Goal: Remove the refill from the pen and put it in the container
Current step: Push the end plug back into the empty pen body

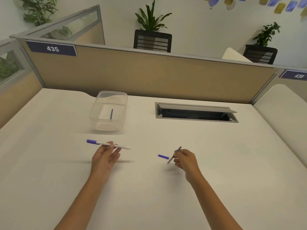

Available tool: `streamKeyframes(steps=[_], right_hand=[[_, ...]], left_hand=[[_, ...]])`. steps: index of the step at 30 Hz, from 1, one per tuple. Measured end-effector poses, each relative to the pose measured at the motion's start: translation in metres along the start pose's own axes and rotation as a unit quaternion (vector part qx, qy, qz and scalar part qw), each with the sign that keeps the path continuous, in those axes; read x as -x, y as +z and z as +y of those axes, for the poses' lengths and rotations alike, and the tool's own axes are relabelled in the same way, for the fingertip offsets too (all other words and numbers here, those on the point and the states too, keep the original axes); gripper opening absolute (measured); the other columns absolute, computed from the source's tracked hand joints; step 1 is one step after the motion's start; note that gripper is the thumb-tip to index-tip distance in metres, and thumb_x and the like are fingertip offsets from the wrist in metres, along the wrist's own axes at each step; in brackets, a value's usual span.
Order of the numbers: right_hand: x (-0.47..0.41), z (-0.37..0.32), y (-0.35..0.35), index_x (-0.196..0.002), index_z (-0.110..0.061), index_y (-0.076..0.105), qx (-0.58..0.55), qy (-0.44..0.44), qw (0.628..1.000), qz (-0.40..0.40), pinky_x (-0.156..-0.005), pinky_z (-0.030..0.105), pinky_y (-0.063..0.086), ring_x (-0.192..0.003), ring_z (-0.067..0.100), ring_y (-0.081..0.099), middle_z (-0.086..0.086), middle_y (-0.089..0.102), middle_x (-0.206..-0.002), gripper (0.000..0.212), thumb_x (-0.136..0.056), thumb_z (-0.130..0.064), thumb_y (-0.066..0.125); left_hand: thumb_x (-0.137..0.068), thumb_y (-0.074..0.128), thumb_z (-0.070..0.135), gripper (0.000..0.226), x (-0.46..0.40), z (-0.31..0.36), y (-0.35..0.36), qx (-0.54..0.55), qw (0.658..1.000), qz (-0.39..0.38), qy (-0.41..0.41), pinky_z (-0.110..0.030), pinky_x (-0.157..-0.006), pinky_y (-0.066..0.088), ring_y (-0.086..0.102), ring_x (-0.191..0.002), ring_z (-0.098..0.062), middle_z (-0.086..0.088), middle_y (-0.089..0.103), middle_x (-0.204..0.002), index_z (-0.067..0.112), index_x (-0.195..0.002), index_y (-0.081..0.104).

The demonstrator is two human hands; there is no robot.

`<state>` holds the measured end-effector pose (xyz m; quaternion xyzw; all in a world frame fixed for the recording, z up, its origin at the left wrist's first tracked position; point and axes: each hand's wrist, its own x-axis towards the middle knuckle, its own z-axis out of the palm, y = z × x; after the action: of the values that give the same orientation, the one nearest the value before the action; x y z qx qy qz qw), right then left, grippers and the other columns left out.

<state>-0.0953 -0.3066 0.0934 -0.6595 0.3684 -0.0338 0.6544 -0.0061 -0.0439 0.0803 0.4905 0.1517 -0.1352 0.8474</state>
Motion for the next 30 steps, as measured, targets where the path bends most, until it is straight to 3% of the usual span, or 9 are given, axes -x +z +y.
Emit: streamKeyframes(steps=[5,10,17,22,25,30], right_hand=[[0.037,-0.014,0.024,-0.084,-0.002,0.064,-0.242,0.026,0.969,-0.048,-0.061,0.024,0.057,-0.067,0.017,0.069,0.007,0.069,-0.071,0.012,-0.089,-0.009,0.057],[0.057,-0.026,0.018,-0.097,0.002,0.062,-0.334,0.001,0.941,-0.059,-0.066,0.023,0.059,-0.075,0.019,0.071,0.012,0.07,-0.079,0.012,-0.09,-0.005,0.057],[0.063,-0.036,0.023,-0.094,-0.001,0.064,-0.297,-0.052,0.952,-0.043,-0.071,0.025,0.059,-0.078,0.021,0.07,0.009,0.072,-0.077,0.011,-0.089,-0.01,0.06],[0.062,-0.034,0.023,-0.097,0.001,0.064,-0.264,-0.086,0.96,-0.024,-0.064,0.021,0.057,-0.08,0.022,0.07,0.012,0.071,-0.083,0.015,-0.089,-0.011,0.06],[0.062,-0.033,0.026,-0.097,-0.007,0.063,-0.223,-0.133,0.966,0.009,-0.06,0.019,0.055,-0.08,0.022,0.071,0.008,0.073,-0.082,0.01,-0.089,-0.011,0.06],[0.062,-0.033,0.033,-0.108,-0.016,0.051,-0.135,-0.244,0.959,0.059,-0.065,0.021,0.057,-0.075,0.015,0.07,0.003,0.073,-0.082,0.024,-0.087,-0.014,0.063]], left_hand=[[-0.089,0.05,-0.001,0.015,0.025,0.001,0.032,0.042,0.998,-0.049,-0.006,-0.026,-0.074,0.057,0.073,-0.08,-0.018,0.0,0.075,-0.079,0.009,-0.094,0.06],[-0.087,0.052,-0.001,0.013,0.054,-0.012,0.06,0.086,0.995,-0.044,-0.01,-0.025,-0.068,0.058,0.073,-0.08,-0.019,-0.002,0.076,-0.079,0.008,-0.092,0.061],[-0.086,0.055,0.0,0.011,0.06,-0.014,0.071,0.105,0.993,-0.042,-0.031,-0.026,-0.068,0.058,0.072,-0.084,-0.022,-0.006,0.075,-0.083,0.006,-0.093,0.062],[-0.087,0.055,0.001,0.011,0.062,-0.014,0.073,0.098,0.994,-0.038,-0.032,-0.026,-0.069,0.058,0.073,-0.083,-0.021,-0.005,0.076,-0.081,0.007,-0.093,0.062],[-0.086,0.056,0.001,0.011,0.062,-0.015,0.074,0.104,0.993,-0.041,-0.044,-0.026,-0.068,0.058,0.073,-0.084,-0.021,-0.006,0.076,-0.083,0.007,-0.093,0.062],[-0.088,0.055,0.004,0.012,0.064,-0.022,0.079,0.147,0.985,-0.033,-0.09,-0.027,-0.067,0.059,0.072,-0.085,-0.022,-0.012,0.075,-0.088,0.004,-0.096,0.064]])
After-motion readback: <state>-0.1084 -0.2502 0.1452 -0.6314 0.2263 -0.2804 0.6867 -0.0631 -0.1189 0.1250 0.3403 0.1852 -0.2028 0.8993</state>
